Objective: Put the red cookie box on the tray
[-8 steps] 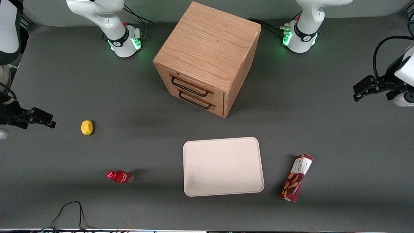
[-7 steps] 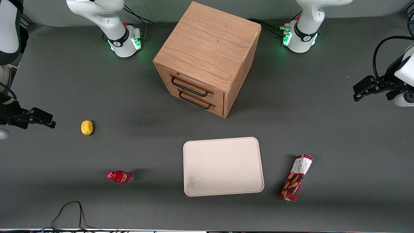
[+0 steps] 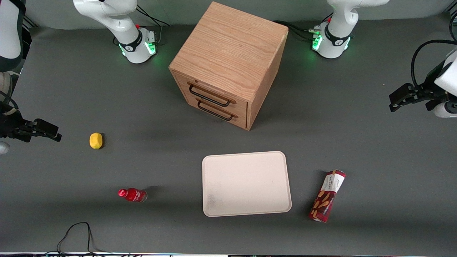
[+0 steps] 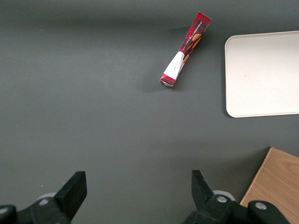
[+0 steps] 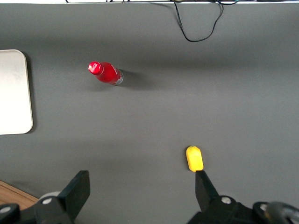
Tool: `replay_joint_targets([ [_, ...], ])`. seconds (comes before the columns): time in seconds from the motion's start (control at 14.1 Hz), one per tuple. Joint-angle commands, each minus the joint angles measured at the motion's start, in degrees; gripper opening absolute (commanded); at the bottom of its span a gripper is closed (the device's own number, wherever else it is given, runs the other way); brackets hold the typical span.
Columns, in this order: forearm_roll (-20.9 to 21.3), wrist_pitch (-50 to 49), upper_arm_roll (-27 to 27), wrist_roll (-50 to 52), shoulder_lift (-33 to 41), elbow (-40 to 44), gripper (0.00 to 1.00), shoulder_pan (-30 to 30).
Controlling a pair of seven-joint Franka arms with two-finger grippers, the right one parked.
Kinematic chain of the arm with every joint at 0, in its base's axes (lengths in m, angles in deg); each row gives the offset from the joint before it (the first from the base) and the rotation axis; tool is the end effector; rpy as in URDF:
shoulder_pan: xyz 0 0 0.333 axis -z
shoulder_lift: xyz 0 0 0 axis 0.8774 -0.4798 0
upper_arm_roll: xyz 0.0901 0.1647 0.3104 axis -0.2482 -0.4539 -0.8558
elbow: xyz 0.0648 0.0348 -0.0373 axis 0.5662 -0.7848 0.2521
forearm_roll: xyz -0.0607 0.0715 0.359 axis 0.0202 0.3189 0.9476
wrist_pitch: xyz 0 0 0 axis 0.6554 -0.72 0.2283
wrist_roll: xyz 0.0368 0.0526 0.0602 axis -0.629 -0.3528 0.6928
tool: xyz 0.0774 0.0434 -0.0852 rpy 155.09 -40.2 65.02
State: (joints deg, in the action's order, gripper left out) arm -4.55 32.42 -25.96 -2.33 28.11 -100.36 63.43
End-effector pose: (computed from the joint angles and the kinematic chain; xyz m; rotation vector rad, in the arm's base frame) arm 0.5516 -0.0460 0.6723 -3.1153 -0.0122 -0.0872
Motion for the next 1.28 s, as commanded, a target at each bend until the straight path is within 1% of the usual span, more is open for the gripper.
replay_joint_targets([
  [0.0, -0.8, 0.6, 0.1, -0.7, 1.5, -1.5, 1.00, -0.1],
  [0.21, -0.8, 1.2, 0.1, -0.8, 1.1, -1.2, 1.00, 0.3],
  [0.5, -0.8, 1.5, 0.1, -0.3, -5.3, 3.4, 1.00, 1.0],
  [0.92, -0.5, 1.0, 0.1, 0.4, -18.7, 19.5, 1.00, 3.8],
  [1.07, -0.5, 0.3, 0.1, 0.8, -24.1, 26.3, 1.00, 4.6],
  [1.21, -0.4, 0.5, 0.1, 3.2, -28.6, 31.2, 1.00, 5.1],
])
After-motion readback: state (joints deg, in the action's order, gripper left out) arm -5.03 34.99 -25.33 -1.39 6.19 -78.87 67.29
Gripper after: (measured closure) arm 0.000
